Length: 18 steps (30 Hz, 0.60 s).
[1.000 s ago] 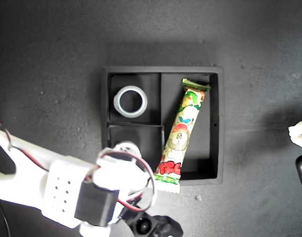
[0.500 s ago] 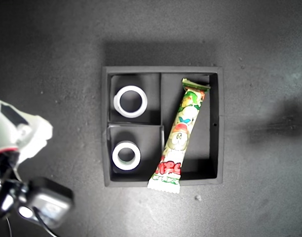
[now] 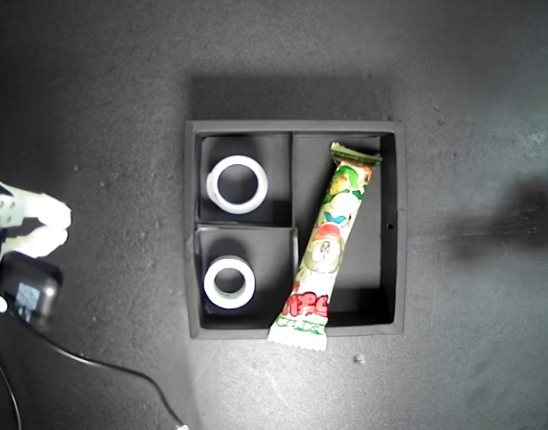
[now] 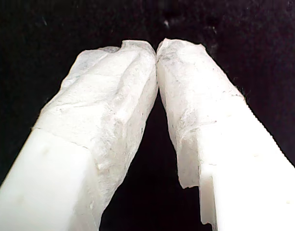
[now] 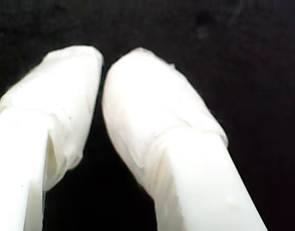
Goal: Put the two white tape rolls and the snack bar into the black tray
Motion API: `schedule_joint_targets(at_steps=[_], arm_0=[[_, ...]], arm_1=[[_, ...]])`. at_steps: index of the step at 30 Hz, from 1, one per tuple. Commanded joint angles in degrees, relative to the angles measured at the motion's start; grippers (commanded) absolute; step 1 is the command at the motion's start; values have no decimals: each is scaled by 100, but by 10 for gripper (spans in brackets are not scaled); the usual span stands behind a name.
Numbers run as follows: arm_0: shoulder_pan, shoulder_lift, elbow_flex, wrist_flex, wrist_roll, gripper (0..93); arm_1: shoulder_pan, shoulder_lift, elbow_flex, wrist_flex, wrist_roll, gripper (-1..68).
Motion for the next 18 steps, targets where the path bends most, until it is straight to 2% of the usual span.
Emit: schedule_joint_targets(at_steps=[1,9,18], arm_0=[[35,747,360,-105,-70,1],[79,1143,1090,-510,-97,1],[9,1143,1854,-1046,-167,0]], arm_1=[[149,62,53,-439,-299,-4],[237,62,1230,-1811,-457,-4],[246,62,1274,-1740,-510,-4]])
